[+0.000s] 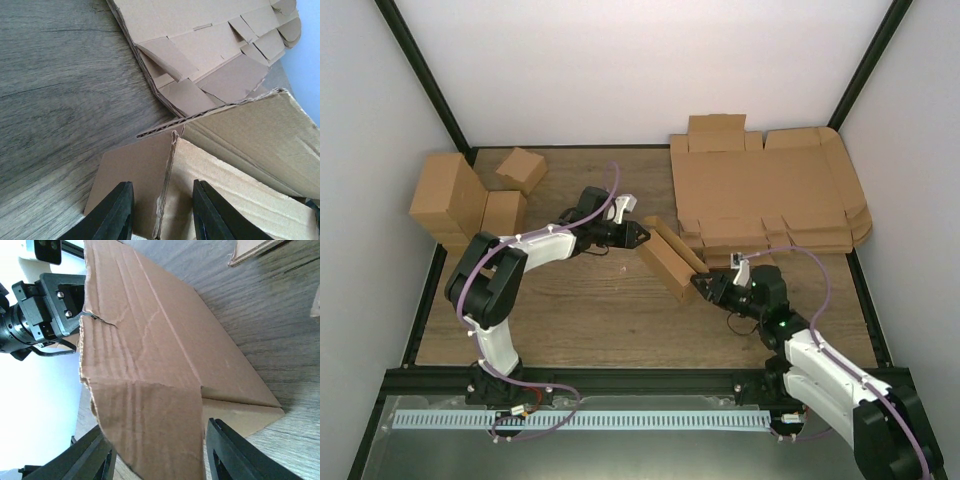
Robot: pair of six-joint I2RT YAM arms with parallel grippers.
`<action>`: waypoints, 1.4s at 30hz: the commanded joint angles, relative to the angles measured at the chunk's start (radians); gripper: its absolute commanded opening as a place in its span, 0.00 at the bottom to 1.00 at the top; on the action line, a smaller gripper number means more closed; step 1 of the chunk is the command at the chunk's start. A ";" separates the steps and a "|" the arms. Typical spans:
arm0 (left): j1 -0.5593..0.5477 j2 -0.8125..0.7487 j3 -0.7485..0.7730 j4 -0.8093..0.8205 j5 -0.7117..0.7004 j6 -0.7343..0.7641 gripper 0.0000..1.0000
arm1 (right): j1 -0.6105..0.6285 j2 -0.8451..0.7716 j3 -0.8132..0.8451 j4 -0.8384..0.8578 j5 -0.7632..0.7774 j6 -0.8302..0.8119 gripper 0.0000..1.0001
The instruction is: Fold the paper box
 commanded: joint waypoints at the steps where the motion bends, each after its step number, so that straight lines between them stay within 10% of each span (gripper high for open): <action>1: -0.001 0.018 0.013 -0.039 -0.010 0.026 0.34 | 0.008 0.012 0.031 0.035 0.026 0.009 0.51; 28: -0.007 -0.143 -0.084 -0.190 -0.105 -0.036 0.37 | -0.024 0.283 0.210 -0.112 -0.132 -0.388 0.54; 42: -0.009 -0.359 -0.198 -0.234 -0.163 -0.134 0.49 | -0.065 0.339 0.388 -0.298 -0.149 -0.637 0.81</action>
